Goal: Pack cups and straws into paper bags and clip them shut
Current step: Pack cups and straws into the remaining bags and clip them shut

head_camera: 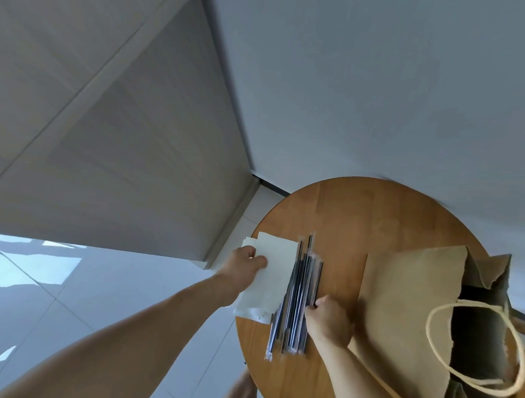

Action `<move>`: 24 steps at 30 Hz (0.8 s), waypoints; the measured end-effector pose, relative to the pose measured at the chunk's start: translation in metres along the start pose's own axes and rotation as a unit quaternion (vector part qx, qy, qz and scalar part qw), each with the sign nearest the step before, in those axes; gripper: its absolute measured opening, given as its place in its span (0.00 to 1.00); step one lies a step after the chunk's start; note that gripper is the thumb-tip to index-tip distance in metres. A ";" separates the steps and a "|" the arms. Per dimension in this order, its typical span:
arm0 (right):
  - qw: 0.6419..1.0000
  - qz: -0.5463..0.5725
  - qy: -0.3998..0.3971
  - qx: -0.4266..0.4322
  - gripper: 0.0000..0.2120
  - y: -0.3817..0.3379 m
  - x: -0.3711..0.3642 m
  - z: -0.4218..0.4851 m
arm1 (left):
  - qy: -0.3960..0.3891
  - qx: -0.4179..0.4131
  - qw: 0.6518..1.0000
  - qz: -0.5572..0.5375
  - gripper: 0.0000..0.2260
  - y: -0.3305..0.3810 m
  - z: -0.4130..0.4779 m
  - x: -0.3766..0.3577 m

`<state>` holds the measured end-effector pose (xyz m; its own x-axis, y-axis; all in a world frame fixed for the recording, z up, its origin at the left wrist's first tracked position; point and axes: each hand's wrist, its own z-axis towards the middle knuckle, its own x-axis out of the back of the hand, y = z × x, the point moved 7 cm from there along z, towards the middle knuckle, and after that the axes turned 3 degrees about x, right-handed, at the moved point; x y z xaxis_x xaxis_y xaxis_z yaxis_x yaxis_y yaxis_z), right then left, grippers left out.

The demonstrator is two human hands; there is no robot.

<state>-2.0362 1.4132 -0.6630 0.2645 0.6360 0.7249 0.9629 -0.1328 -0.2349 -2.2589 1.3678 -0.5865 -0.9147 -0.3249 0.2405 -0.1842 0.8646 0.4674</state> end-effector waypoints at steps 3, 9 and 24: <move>1.000 -0.017 -0.008 -0.014 0.11 0.001 0.002 0.003 | 0.007 -0.010 1.000 0.009 0.08 0.002 -0.002 0.000; 1.000 0.021 0.009 -0.020 0.17 0.003 0.014 -0.003 | 0.011 -0.036 0.999 0.035 0.09 0.013 -0.011 -0.004; 0.852 0.420 0.111 0.291 0.10 -0.116 0.188 -0.097 | -0.026 -0.176 0.983 -0.053 0.07 0.130 -0.102 -0.003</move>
<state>-2.0934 1.4747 -0.4368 0.9136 0.3340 0.2319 0.2560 -0.0294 -0.9662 -2.2429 1.4418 -0.4396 -0.9158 -0.3785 0.1345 -0.1528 0.6378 0.7549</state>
